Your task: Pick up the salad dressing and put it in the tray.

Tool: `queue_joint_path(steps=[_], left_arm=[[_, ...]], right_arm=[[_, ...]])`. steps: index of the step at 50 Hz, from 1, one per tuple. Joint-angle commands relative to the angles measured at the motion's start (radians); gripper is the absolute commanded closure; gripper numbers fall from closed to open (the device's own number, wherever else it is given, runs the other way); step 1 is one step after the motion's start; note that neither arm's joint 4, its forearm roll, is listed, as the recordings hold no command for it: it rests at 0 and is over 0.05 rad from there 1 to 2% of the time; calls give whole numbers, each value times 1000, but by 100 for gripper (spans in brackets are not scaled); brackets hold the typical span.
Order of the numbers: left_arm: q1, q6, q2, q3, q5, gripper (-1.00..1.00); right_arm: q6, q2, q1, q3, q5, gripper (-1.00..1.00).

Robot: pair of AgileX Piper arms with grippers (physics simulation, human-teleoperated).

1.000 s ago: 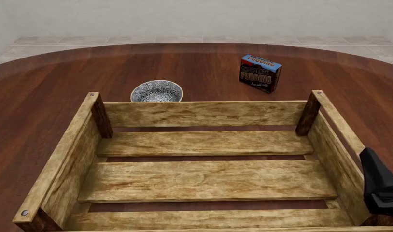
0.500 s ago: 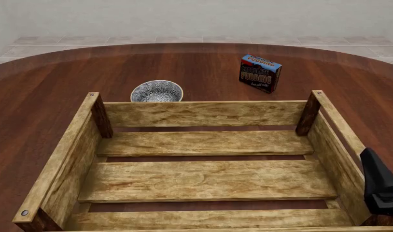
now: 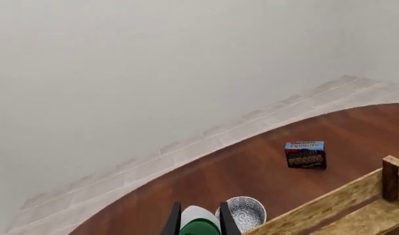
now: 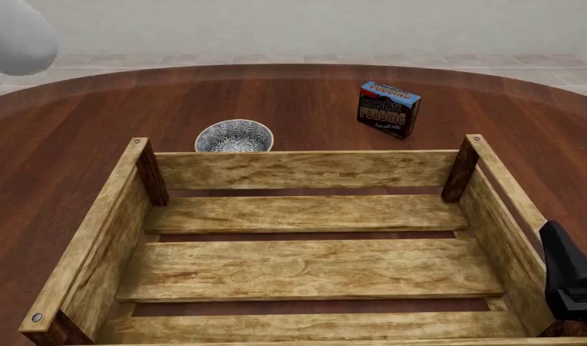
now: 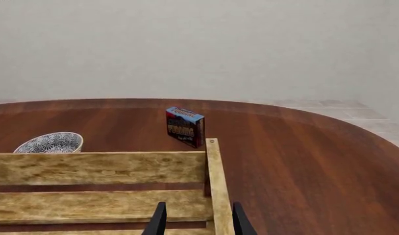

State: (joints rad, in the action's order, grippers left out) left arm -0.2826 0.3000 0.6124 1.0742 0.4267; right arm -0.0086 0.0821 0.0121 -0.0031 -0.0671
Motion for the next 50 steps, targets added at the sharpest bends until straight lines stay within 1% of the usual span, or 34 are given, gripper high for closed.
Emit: queue_joint_path(steps=[1, 4, 5, 6, 7, 10, 12, 14, 18, 22, 24, 27, 36, 41, 43, 50], left_arm=[[-144, 45, 66, -14, -76, 100], [-166, 27, 92, -9, -82, 100], [-189, 27, 112, -14, -95, 100], [-189, 27, 112, -14, -95, 100], [-196, 11, 131, -9, -97, 100], [-204, 17, 142, -11, -111, 100], [-224, 20, 153, -11, -121, 100], [-228, 5, 172, -2, -115, 100], [-239, 6, 193, -7, -127, 100], [-260, -25, 242, 0, -123, 100], [-251, -11, 247, -17, -145, 100], [-259, -23, 268, -29, -153, 100], [-284, -19, 322, -50, -184, 100], [-315, -10, 349, -57, -195, 100], [-317, -13, 356, -57, -195, 100], [-364, -17, 393, -71, -206, 100]], right_arm=[[4, -8, 5, 1, 6, -100], [1, -9, 1, 1, 6, -100], [0, -11, -1, 1, 7, -100], [0, -11, -1, 1, 7, -100], [0, -14, -2, 0, 10, -100], [-2, -18, -3, 1, 14, -100], [-3, -18, -3, 0, 16, -100], [-4, -19, -2, 0, 17, -100], [-5, -11, -1, 1, 10, -100], [-8, -14, -3, 2, 11, -100], [-7, -17, 0, 1, 15, -100], [-4, -13, 5, 1, 12, -100], [-2, -9, 5, 1, 9, -100], [-1, -13, 4, 0, 13, -100], [-1, -16, 5, 0, 15, -100], [1, -22, 8, 0, 20, -100]])
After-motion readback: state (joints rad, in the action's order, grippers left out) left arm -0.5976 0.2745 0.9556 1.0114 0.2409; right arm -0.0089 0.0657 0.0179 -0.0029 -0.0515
